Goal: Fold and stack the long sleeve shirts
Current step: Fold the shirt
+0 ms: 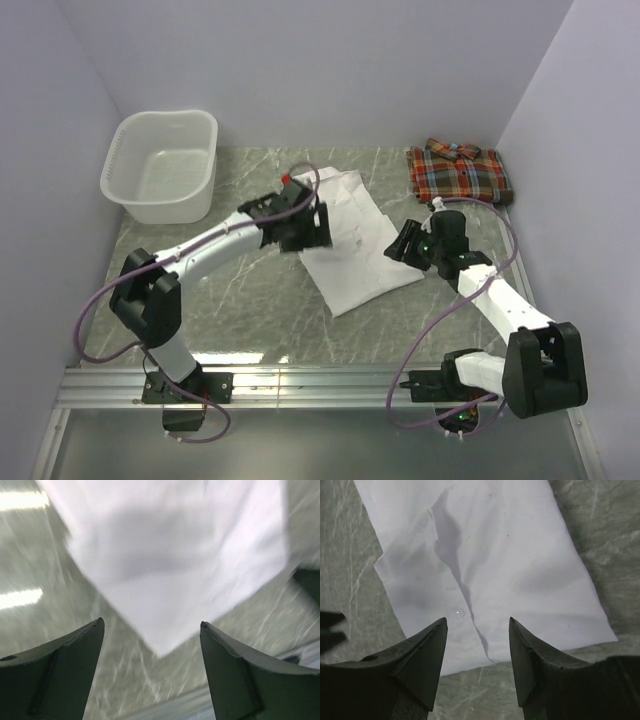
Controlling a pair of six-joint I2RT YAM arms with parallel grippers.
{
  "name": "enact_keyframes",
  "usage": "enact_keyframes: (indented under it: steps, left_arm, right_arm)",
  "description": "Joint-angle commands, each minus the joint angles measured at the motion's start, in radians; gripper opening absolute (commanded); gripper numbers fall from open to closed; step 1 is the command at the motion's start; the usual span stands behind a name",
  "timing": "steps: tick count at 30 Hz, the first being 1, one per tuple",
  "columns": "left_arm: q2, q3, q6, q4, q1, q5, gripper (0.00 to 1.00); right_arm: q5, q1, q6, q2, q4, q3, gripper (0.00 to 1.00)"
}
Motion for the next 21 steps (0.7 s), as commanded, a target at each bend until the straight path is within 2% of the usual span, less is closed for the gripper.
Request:
enact_keyframes:
  steps: [1,6,8,11,16,21]
  left_arm:
    - [0.094,0.150,0.132,-0.024,0.113,-0.070,0.82]
    - [0.304,0.425,0.241,0.000,0.224,-0.063,0.78]
    - [0.414,0.553,0.292,0.002,0.241,-0.054,0.76]
    - [0.533,0.661,0.338,0.014,0.262,-0.058,0.76]
    - [0.640,0.677,0.337,0.051,0.298,-0.037,0.74]
    - [0.640,0.562,0.249,0.098,0.337,-0.038,0.72]
  right_arm:
    - [0.003,0.037,-0.010,0.014,0.005,0.016,0.59]
    - [0.003,0.094,0.045,0.063,0.033,-0.003,0.59]
    - [-0.007,0.094,0.059,0.068,0.062,-0.027,0.58]
    - [-0.001,0.095,0.068,0.071,0.067,-0.041,0.58]
    - [-0.007,0.095,0.056,0.092,0.065,-0.041,0.58]
    - [-0.003,0.088,0.044,0.174,0.068,-0.023,0.57]
